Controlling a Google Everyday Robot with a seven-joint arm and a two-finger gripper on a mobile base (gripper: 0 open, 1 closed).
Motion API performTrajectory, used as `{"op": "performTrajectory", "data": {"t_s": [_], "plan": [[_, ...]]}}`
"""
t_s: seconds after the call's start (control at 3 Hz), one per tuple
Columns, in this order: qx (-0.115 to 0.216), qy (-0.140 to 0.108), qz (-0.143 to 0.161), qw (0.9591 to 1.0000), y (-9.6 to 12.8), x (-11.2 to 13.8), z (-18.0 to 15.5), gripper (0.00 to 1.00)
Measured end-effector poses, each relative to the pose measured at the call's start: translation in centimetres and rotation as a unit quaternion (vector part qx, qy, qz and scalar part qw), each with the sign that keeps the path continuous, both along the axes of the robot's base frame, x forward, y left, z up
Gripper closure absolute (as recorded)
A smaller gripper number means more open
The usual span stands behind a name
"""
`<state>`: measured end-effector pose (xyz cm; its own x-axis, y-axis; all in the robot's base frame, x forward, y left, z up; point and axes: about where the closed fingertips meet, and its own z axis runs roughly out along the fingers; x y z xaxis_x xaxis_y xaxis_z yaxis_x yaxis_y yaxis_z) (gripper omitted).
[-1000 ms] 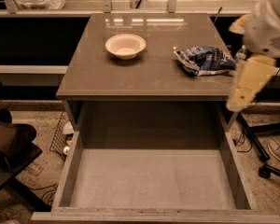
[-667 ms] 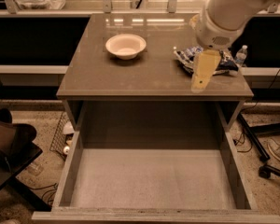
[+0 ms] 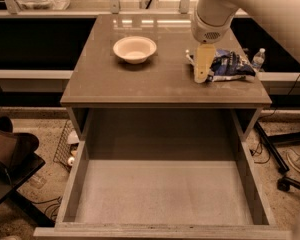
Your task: Place blue chip bag into top drawer
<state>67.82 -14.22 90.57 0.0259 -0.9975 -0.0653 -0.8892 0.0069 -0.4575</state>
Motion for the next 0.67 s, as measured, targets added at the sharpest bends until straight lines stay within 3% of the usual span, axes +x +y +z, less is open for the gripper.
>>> {"op": "performTrajectory", "data": {"t_s": [0.67], "plan": [[-0.002,0.005,-0.024,0.9997,-1.80,1.73,-0.59,0.00]]}}
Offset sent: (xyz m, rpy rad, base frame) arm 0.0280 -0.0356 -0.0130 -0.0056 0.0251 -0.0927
